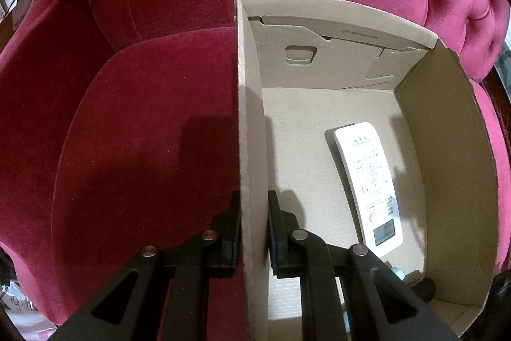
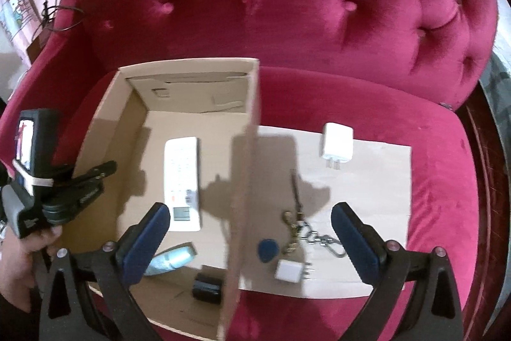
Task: Organize rigid objects
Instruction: 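Move the right gripper back over the paper toward the keychain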
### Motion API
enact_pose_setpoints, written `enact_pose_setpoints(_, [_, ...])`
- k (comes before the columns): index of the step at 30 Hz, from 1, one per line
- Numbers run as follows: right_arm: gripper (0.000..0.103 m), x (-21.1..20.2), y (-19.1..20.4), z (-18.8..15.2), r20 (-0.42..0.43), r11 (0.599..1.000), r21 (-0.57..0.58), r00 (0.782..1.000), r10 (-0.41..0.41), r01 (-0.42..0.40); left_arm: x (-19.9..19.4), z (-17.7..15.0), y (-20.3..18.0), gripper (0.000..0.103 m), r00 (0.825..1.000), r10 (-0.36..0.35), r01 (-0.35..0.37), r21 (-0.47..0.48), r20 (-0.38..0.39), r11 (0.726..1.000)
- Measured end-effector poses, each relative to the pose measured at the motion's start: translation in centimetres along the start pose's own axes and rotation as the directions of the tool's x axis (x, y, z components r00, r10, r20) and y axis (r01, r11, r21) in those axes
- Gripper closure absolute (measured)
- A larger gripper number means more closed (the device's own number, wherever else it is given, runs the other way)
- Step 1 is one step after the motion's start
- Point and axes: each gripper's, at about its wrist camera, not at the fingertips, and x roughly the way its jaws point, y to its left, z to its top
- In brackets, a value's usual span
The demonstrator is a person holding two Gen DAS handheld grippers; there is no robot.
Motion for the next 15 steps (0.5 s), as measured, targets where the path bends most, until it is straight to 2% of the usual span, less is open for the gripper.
enact_pose_setpoints(15, [0.0,2.3,-6.6,-2.4,-0.048,0.991,0.111,0.996,-0.07,0.075,0.0,0.1,0.0,0.088,1.0,0.001,-0.001,0.0,-0.001,1.0])
